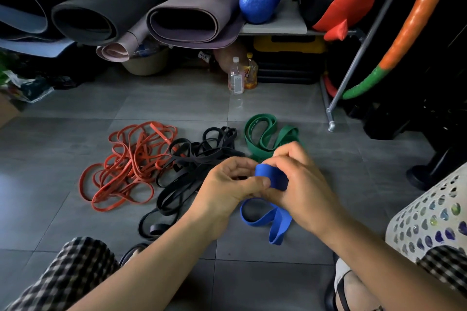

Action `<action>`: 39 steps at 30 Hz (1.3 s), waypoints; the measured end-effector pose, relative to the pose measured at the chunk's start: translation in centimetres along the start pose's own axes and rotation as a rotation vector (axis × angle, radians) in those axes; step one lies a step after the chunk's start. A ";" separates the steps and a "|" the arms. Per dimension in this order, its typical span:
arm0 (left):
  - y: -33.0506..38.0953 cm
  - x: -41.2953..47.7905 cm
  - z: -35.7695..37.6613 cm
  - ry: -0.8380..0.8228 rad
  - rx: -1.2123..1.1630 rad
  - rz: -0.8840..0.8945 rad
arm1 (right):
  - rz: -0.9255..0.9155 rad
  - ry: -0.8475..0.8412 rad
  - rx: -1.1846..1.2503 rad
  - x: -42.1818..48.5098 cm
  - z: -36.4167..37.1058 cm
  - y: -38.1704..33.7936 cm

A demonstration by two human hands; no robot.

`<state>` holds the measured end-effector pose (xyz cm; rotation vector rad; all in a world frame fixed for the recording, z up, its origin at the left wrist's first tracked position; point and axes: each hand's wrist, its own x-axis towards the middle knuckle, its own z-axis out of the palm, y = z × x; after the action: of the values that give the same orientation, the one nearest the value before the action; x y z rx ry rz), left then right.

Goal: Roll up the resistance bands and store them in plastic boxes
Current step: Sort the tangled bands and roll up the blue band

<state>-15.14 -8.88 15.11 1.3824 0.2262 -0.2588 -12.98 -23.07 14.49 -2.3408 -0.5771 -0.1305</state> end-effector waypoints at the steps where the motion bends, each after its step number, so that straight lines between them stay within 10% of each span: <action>1: 0.0 0.0 0.1 -0.011 -0.092 -0.019 | -0.012 0.024 0.021 0.1 0.2 0.2; 11: 0.3 0.5 -0.9 -0.154 -0.492 -0.039 | 0.024 0.032 0.226 0.6 -0.7 0.1; 20: 1.6 0.7 -1.8 -0.183 0.564 0.234 | 0.058 -0.189 0.028 0.4 -1.7 1.1; 31: 1.0 0.7 -1.2 -0.128 -0.216 0.239 | 0.276 0.031 0.875 0.7 -1.7 0.3; 39: 0.2 0.4 -0.5 -0.159 -0.363 0.135 | 0.265 -0.010 0.916 0.4 -0.6 0.1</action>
<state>-14.67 -8.39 15.05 1.0068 0.0435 -0.2019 -12.56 -23.45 14.96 -1.4964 -0.2362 0.2285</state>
